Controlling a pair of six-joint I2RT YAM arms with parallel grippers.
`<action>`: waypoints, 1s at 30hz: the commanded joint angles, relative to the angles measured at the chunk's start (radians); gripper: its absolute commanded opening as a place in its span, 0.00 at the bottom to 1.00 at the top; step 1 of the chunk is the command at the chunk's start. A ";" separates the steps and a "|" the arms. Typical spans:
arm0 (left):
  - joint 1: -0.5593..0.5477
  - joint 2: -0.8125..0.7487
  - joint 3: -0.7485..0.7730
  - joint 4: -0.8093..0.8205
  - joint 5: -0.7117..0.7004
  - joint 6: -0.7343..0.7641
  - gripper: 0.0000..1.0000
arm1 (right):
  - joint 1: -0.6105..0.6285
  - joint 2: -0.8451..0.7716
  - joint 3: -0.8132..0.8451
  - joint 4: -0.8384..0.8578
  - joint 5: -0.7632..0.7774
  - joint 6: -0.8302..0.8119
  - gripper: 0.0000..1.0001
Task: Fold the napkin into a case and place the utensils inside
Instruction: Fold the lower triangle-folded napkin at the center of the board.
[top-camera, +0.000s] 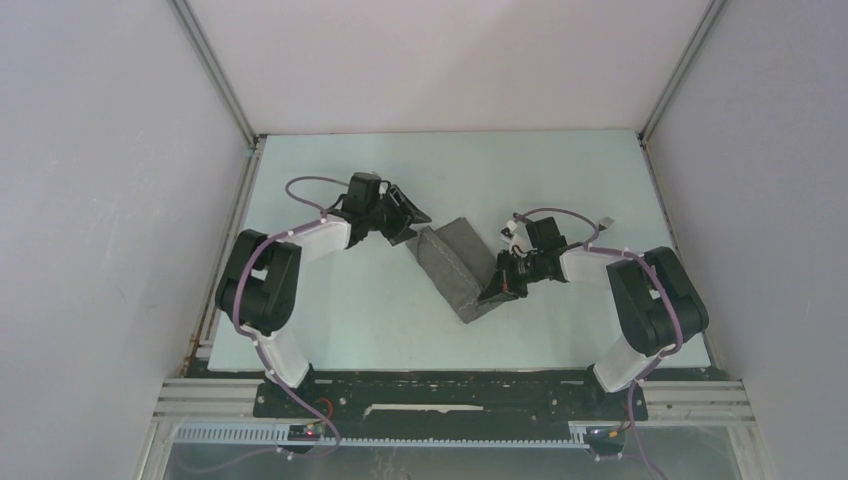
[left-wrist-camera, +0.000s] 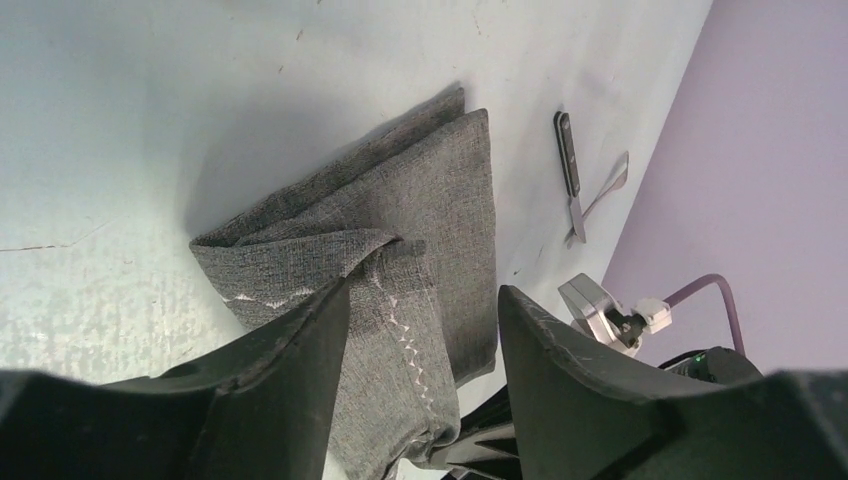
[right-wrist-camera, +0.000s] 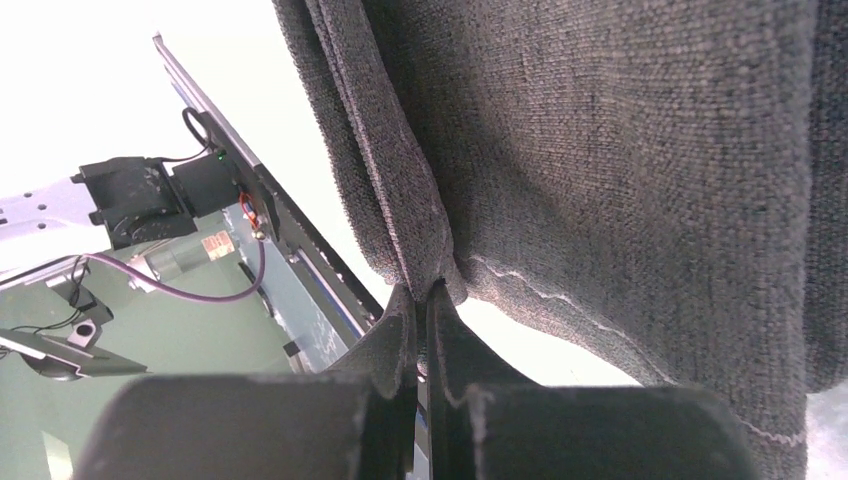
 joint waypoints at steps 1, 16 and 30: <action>-0.006 -0.057 0.043 -0.035 -0.009 0.079 0.63 | -0.011 -0.006 -0.013 -0.012 0.043 -0.031 0.00; -0.009 -0.008 0.024 -0.010 0.033 0.073 0.45 | -0.030 0.009 -0.022 0.006 0.059 -0.031 0.00; -0.039 0.109 0.067 0.156 0.144 0.023 0.48 | -0.036 0.025 -0.022 -0.021 0.106 -0.009 0.00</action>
